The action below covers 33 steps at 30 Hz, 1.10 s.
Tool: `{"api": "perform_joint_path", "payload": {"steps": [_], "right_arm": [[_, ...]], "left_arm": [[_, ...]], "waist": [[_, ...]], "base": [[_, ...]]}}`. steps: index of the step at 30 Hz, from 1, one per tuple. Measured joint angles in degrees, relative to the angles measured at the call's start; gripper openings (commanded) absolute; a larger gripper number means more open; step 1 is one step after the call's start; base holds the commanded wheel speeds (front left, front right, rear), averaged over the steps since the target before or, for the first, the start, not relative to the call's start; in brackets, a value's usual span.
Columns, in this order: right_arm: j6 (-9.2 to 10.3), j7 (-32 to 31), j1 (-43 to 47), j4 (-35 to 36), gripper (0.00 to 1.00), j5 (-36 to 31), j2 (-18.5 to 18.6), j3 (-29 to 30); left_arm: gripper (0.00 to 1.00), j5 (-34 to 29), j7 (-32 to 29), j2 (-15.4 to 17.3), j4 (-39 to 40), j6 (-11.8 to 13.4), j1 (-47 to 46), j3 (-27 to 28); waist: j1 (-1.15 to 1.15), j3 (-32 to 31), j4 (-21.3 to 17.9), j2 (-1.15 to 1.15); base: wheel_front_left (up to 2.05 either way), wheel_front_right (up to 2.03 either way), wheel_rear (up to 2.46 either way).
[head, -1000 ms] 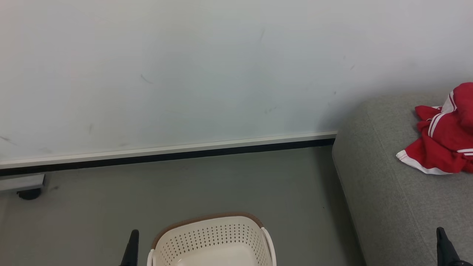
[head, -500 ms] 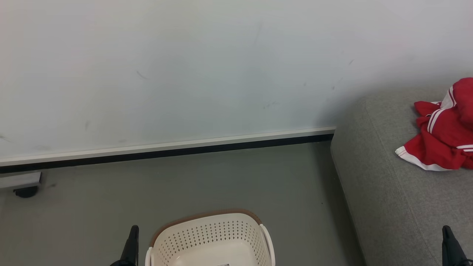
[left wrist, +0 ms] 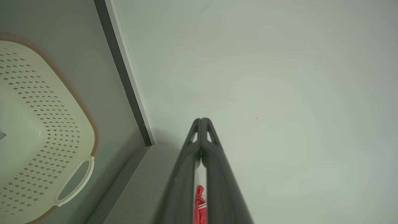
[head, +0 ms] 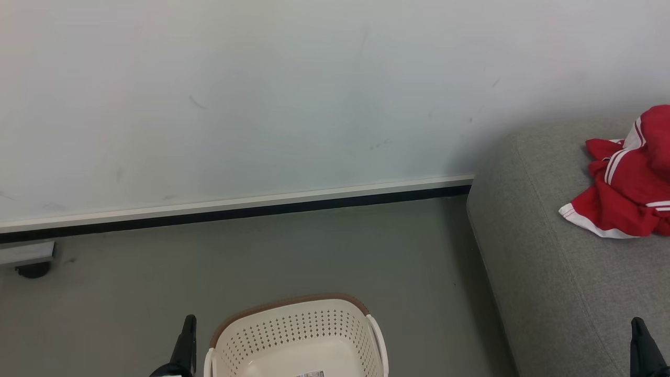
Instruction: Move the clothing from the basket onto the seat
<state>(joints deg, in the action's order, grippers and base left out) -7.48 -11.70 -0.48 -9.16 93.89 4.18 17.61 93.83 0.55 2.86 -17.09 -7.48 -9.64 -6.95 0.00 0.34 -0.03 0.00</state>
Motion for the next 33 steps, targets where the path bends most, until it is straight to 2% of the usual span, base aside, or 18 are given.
{"api": "perform_joint_path", "payload": {"steps": [33], "right_arm": [[0.00,-0.88,-0.09,-0.07,0.00,-0.41,-0.54,0.83]], "left_arm": [[0.00,0.04,0.00,0.00,0.00,0.00,-0.02,-0.07]], "waist": [[0.00,-0.01,0.00,0.00]], "base": [[0.00,0.00,0.00]]}}
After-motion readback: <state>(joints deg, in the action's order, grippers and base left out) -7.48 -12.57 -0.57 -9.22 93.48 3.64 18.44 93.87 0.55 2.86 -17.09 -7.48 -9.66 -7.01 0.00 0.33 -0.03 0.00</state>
